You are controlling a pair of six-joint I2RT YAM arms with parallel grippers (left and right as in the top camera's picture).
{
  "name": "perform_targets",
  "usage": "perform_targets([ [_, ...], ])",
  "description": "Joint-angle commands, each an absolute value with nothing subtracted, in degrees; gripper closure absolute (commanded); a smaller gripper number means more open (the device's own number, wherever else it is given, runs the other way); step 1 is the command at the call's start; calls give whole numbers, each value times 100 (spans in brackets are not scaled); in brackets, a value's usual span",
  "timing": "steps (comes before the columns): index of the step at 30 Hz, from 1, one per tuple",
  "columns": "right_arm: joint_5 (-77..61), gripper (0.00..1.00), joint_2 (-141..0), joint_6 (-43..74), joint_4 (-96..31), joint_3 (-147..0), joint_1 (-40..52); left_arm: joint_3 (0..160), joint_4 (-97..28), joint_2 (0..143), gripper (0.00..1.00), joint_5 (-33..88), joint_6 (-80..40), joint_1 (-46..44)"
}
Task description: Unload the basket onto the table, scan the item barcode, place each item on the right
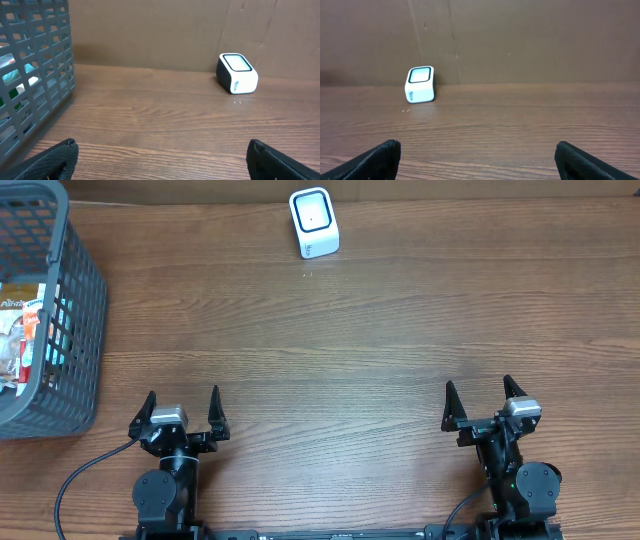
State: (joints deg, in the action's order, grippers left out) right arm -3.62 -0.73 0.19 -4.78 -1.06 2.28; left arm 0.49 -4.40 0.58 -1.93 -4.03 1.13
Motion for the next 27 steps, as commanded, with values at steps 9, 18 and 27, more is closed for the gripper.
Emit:
perform_targets([
  [9, -311, 0, -16, -1, -460, -45, 217, 27, -434, 25, 1, -139, -301, 71],
  [18, -311, 0, -16, -1, -460, -45, 217, 27, -405, 25, 0, 25, -423, 73],
  [27, -311, 0, -16, -3, -462, -45, 217, 43, 119, 25, 1, 550, -423, 71],
])
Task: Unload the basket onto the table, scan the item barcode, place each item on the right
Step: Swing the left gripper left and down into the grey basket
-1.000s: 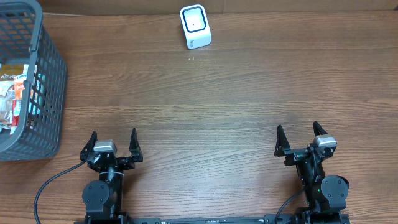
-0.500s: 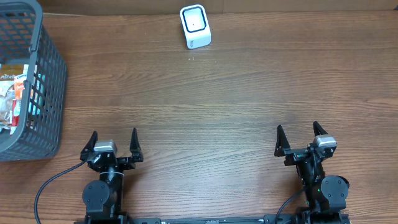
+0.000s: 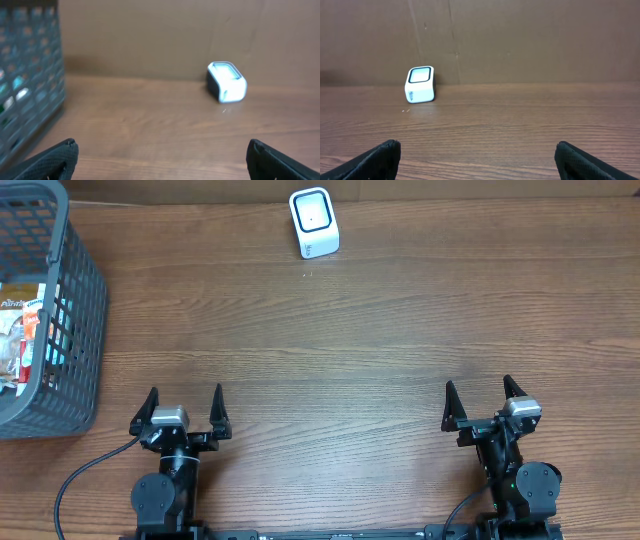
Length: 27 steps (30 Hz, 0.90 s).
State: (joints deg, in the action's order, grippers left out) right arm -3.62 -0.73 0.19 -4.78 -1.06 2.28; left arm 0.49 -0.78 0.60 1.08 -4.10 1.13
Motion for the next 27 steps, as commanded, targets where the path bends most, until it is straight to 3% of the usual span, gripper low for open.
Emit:
perform_targets([
  [1, -311, 0, -16, -1, -460, -45, 217, 80, 178, 25, 0, 707, -421, 71],
  [8, -311, 0, -16, -3, -460, -45, 217, 972, 64, 25, 0, 1914, -296, 73],
  [13, -311, 0, -16, -3, -460, -45, 217, 2038, -110, 25, 0, 2132, -165, 71],
  [22, -311, 0, -16, -1, -462, -45, 217, 4340, -274, 307, 0, 961, 346, 73],
  [27, -311, 0, -16, -1, -460, -45, 217, 5961, -930, 1315, 0, 480, 530, 71],
])
